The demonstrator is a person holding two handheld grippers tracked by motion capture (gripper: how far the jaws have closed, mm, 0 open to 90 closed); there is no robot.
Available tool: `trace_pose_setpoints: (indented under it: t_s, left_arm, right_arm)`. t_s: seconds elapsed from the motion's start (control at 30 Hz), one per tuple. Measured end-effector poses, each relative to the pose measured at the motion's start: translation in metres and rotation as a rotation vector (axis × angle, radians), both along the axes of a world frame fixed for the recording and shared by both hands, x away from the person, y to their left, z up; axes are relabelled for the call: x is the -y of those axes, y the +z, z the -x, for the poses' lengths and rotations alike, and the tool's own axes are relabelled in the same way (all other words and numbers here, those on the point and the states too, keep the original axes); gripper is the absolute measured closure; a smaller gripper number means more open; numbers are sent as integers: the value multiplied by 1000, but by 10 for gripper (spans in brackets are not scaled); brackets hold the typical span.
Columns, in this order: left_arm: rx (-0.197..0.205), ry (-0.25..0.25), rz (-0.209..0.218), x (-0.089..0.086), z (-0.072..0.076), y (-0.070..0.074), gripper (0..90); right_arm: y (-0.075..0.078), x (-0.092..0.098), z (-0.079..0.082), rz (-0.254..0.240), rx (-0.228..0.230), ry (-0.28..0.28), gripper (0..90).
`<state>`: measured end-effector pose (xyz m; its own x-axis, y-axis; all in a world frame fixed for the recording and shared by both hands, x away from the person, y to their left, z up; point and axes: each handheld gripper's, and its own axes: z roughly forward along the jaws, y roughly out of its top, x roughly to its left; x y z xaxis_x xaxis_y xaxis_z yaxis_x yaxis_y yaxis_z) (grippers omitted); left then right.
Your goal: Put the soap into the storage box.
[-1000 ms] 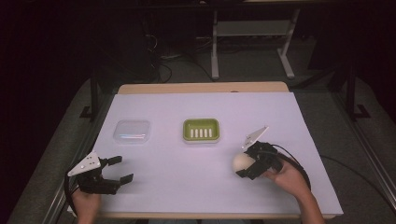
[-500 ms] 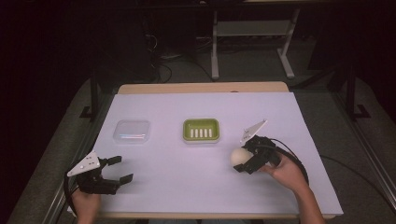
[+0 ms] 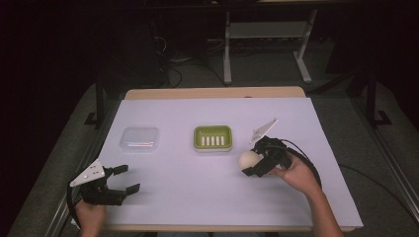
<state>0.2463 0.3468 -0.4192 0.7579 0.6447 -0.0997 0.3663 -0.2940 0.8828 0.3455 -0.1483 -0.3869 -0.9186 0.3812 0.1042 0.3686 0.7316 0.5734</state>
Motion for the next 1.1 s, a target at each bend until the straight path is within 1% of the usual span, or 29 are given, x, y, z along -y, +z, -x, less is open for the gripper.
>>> trace_pose_setpoints:
  t_s: [0.07, 0.23, 0.33, 0.53, 0.6, 0.73, 0.77, 1.1]
  left_arm:
    - [-5, 1, 0, 0, 0, 0, 133]
    - [-7, 4, 11, 1, 0, 0, 132]
    - [-5, 5, 14, 1, 1, 0, 132]
    - [-2, 4, 12, 1, 0, 0, 132]
    - [-3, 5, 14, 1, 0, 0, 132]
    - [-3, 4, 14, 1, 1, 0, 132]
    - [-3, 2, 10, 1, 1, 0, 132]
    - [-2, 2, 15, 1, 0, 0, 132]
  right_arm:
    - [1, -2, -2, 2, -1, -4, 218]
    - [6, -7, -7, 0, -1, 10, 218]
    - [8, -9, -9, -14, -9, 13, 218]
    - [14, -15, -15, -9, 1, 24, 218]
    - [15, -16, -16, -18, 6, 24, 218]
    - [17, -19, -19, -13, 7, 27, 218]
    - [18, -20, -20, -13, 5, 28, 218]
    - [22, -26, -28, -18, 9, 43, 219]
